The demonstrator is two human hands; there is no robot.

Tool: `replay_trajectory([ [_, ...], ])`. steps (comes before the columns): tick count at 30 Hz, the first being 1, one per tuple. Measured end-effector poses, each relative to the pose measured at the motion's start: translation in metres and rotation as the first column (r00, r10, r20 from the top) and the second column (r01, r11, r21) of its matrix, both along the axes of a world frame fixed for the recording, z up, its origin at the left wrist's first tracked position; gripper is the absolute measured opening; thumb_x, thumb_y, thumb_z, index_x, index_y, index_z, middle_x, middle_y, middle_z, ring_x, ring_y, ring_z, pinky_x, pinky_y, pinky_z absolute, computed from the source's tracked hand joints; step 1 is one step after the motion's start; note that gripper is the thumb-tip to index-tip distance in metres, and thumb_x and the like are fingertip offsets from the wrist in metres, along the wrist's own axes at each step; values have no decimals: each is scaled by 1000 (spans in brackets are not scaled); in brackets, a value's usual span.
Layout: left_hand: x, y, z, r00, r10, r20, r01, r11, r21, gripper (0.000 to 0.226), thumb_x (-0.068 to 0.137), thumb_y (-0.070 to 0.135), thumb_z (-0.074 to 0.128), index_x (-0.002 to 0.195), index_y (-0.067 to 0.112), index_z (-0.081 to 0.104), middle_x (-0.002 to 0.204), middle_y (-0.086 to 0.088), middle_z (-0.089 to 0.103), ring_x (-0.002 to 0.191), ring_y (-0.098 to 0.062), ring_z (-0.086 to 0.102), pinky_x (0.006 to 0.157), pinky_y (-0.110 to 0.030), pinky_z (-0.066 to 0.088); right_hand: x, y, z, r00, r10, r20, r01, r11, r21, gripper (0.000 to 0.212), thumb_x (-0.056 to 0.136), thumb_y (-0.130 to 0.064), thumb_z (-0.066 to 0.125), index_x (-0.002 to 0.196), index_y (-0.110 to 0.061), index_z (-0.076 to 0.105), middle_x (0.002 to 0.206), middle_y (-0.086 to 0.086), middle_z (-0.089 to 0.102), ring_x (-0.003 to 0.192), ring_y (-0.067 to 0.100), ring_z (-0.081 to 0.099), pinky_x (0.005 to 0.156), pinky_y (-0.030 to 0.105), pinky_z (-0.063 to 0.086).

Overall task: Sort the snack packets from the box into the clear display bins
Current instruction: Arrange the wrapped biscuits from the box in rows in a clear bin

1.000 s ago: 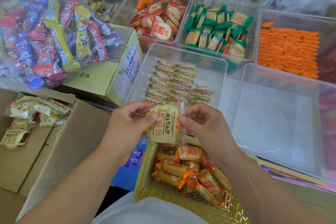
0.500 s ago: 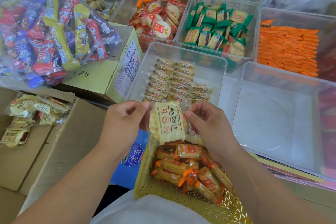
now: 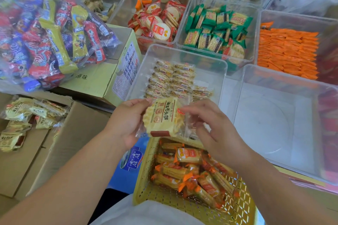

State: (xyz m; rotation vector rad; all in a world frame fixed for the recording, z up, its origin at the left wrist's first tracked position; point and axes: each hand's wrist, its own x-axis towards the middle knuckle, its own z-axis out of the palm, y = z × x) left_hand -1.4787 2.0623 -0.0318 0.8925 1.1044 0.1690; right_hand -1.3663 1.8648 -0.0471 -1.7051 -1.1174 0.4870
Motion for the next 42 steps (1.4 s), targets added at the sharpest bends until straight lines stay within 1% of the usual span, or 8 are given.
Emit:
replay_trajectory([
  [6, 20, -1, -5, 991, -136, -6, 136, 990, -34, 14, 95, 19, 69, 90, 6, 73, 84, -14, 77, 71, -25, 74, 67, -37, 59, 16, 12, 7, 887, -36, 460, 67, 996, -51, 31, 87, -22, 66, 116, -15, 74, 137, 14, 49, 129, 31, 50, 104, 42, 47],
  [8, 21, 4, -12, 984, -152, -97, 167, 970, 175, 20, 100, 29, 64, 92, 16, 76, 89, -3, 79, 80, -21, 75, 61, -31, 58, 34, 15, 5, 846, 23, 532, 1, 999, -44, 30, 89, -24, 72, 113, -6, 73, 129, 13, 64, 122, 29, 60, 99, 44, 52],
  [12, 6, 23, -44, 852, -203, -482, 515, 486, 706, 39, 95, 44, 68, 128, 25, 63, 132, -2, 61, 126, -24, 54, 104, -42, 45, 83, 21, 5, 769, 10, 639, 123, 979, -163, 32, 89, -20, 72, 119, -8, 72, 103, 8, 76, 83, 30, 72, 69, 45, 61],
  [17, -10, 34, -78, 530, -256, -809, 848, 190, 495, 119, 80, 79, 61, 164, 14, 8, 172, -13, 7, 157, -31, 10, 126, -43, 12, 143, 44, -3, 614, 106, 783, 332, 864, -378, 16, 90, -4, 64, 104, -8, 72, 96, 12, 74, 91, 37, 64, 73, 47, 55],
  [24, -17, 43, -89, 363, -155, -919, 925, -58, 376, 141, 62, 106, 9, 163, 7, 1, 172, -14, 6, 156, -33, 15, 124, -50, 22, 162, 92, -36, 646, 424, 635, 424, 492, -760, 32, 83, 7, 51, 103, -16, 47, 72, 1, 44, 63, 23, 45, 46, 30, 32],
  [29, -16, 48, -98, 274, -221, -936, 955, -49, 291, 149, 52, 109, -6, 162, 9, -13, 170, -14, -21, 159, -32, -7, 125, -58, 5, 171, 108, -70, 725, 496, 478, 347, 336, -876, 30, 90, -1, 51, 118, -12, 51, 75, 2, 51, 61, 18, 50, 46, 29, 37],
  [36, -19, 52, -107, 292, -288, -912, 951, -10, 308, 147, 50, 109, -4, 160, 13, -22, 159, -9, -45, 156, -31, -23, 125, -56, -3, 180, 131, -91, 867, 453, 209, 132, 195, -972, 39, 108, -19, 32, 126, 0, 61, 128, 15, 61, 109, 29, 58, 98, 37, 46],
  [42, -19, 52, -109, 300, -304, -904, 949, 0, 314, 145, 51, 109, -1, 160, 15, -22, 157, -8, -48, 155, -30, -24, 124, -56, -4, 185, 134, -107, 911, 378, 163, 104, 173, -979, 30, 105, -8, 33, 109, -1, 62, 103, 11, 56, 87, 24, 55, 79, 33, 42],
])
